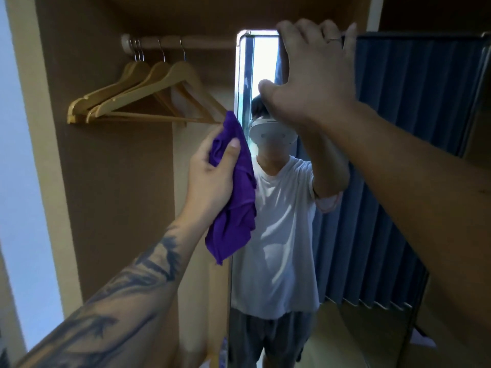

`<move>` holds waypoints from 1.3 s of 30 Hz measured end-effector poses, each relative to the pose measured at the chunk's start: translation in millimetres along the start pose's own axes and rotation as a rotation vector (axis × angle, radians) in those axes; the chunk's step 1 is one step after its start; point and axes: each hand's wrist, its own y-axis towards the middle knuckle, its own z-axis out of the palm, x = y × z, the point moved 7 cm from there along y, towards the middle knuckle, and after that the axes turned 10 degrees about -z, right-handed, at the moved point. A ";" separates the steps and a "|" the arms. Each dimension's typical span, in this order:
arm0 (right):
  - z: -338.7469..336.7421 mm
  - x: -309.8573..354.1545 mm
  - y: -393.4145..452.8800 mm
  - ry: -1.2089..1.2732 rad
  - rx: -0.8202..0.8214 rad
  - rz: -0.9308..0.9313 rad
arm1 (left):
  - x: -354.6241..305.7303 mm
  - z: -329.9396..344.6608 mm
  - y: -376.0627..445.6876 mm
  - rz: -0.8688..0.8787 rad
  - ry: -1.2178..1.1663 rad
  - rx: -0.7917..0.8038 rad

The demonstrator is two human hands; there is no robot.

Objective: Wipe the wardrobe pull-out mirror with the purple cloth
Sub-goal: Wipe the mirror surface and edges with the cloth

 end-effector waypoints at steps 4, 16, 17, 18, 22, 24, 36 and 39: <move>0.2 -0.4 -0.8 0.006 -0.007 -0.001 | -31.5 4.7 30.0 0.064 0.053 -0.012; -0.6 0.3 -1.2 0.017 0.002 -0.009 | -14.2 2.5 12.3 0.007 0.008 -0.017; -0.8 0.7 -1.1 0.025 0.000 -0.009 | -25.3 3.8 23.6 0.014 0.022 -0.014; -1.0 0.7 -1.0 0.033 0.000 -0.007 | -37.8 5.9 35.3 0.021 0.037 -0.010; -2.4 -2.5 -1.0 0.052 -0.003 -0.012 | -65.7 11.8 60.5 0.075 0.013 -0.024; -2.9 -2.2 -1.0 0.050 -0.004 -0.015 | -54.1 11.7 48.7 0.064 -0.027 -0.028; 2.4 -1.6 2.2 0.026 -0.018 -0.019 | -59.4 14.1 51.2 0.043 0.091 -0.008; 2.8 -3.1 1.8 0.035 -0.022 -0.024 | -61.3 16.1 50.8 0.062 0.046 -0.007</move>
